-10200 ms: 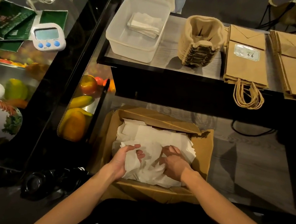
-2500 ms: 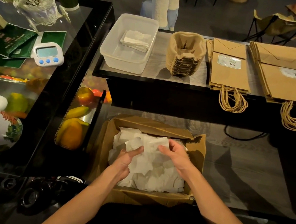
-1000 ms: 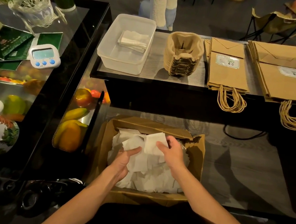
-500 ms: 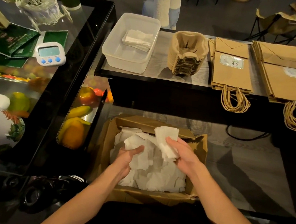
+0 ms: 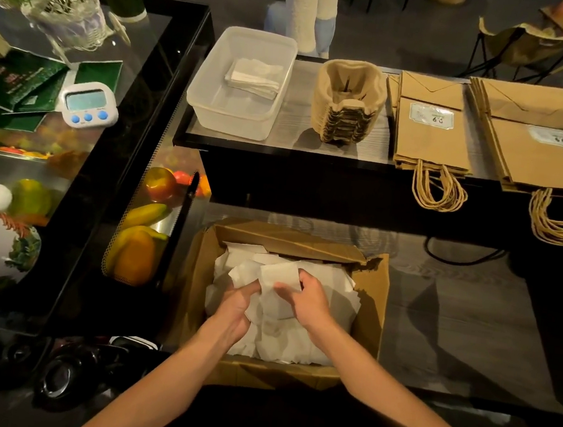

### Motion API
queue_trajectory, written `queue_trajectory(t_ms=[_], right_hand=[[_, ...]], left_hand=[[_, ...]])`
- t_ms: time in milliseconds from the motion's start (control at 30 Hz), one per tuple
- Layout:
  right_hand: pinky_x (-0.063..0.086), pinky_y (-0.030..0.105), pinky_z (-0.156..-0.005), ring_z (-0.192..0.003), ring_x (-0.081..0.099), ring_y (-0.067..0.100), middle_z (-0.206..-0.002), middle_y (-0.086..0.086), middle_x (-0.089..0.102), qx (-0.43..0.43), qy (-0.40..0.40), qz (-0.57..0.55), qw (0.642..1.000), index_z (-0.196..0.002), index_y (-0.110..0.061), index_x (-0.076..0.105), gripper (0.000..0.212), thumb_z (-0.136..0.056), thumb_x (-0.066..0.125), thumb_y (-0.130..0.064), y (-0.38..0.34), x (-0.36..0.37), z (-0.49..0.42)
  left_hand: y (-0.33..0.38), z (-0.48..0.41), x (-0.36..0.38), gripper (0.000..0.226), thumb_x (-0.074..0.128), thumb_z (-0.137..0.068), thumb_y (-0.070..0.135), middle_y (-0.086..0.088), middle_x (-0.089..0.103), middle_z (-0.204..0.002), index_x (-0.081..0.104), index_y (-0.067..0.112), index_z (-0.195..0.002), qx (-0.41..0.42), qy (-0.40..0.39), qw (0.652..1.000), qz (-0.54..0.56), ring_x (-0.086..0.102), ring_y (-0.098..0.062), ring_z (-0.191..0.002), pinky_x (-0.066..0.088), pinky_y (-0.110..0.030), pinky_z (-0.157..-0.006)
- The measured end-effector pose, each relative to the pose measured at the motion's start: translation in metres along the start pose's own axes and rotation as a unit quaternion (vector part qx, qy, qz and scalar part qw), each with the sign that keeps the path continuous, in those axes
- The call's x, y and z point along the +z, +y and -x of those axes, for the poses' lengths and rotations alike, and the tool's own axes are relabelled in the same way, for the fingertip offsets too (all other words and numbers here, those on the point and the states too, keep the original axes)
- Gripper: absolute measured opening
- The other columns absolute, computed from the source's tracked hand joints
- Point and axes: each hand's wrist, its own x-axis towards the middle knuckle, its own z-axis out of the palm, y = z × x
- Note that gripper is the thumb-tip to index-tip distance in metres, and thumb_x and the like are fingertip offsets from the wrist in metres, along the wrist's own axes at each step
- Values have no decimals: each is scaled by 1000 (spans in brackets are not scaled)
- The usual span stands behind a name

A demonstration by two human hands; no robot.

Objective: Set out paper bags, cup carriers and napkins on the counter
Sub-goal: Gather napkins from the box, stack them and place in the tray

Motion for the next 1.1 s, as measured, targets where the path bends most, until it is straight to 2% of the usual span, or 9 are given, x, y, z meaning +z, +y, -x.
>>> queue_trajectory(t_ms=[67,167,267,433,567,633,800,933,1100], right_hand=[[51,22,-84,-122,60,17,-133,-3,62,13,14,-22,1000,-139,-17,53,50,-94,72,-28,4,5,-1],[52,21,-75,-112,64,16,-117,-4,69,25,21,-79,996,-127,-24,62,37,-92,73,-18,3,6,1],[52,25,-81,-111,63,13,-113,-6,71,47,14,-138,989,-120,-25,66,32,-91,74,-15,0,-2,1],[56,41,-97,-111,63,16,-118,-4,70,71,24,-176,982,-120,-26,64,33,-91,75,-18,1,-10,-2],[51,26,-77,-105,58,8,-117,-7,65,73,-5,-144,987,-125,-27,58,30,-97,67,-21,-2,-9,3],[46,22,-71,-108,58,10,-120,-7,65,64,-18,-113,991,-129,-27,57,34,-97,67,-22,-1,-7,3],[50,27,-76,-112,58,16,-122,-4,65,67,-2,-113,991,-129,-24,59,38,-94,72,-17,-3,-6,1],[56,43,-96,-111,64,20,-116,-1,72,101,2,-185,978,-116,-24,67,26,-92,74,-18,-3,-14,1],[59,43,-91,-110,67,24,-117,3,73,106,-17,-268,957,-121,-22,67,30,-92,73,-17,-1,-20,3]], left_hand=[[-2,-1,-1,38,79,-84,6,-15,75,-113,70,13,-121,-4,2,1000,-7,68,-38,-111,53,-62,-100],[0,3,-1,43,80,-83,13,-16,75,-115,69,13,-124,-1,-26,1000,2,68,-38,-113,51,-62,-101],[6,8,0,41,76,-83,22,-18,74,-117,69,12,-122,-21,-73,996,37,70,-37,-110,50,-59,-103],[10,13,5,21,63,-98,20,-19,76,-105,70,11,-116,-42,-70,996,46,71,-36,-94,55,-47,-85],[5,9,0,44,77,-84,9,-21,74,-116,68,4,-126,-29,-63,998,2,70,-40,-108,53,-58,-100],[2,7,-1,40,77,-84,1,-20,75,-114,69,4,-123,-15,-48,999,-9,71,-40,-107,51,-60,-102],[2,9,0,46,83,-75,12,-20,74,-116,70,7,-120,-5,-49,999,10,68,-40,-114,48,-63,-105],[9,13,0,32,71,-92,22,-19,74,-116,68,12,-123,-27,-76,995,50,68,-40,-110,48,-61,-105],[10,12,1,35,72,-90,25,-19,73,-119,70,14,-122,-20,-71,996,45,67,-42,-114,44,-63,-109]])
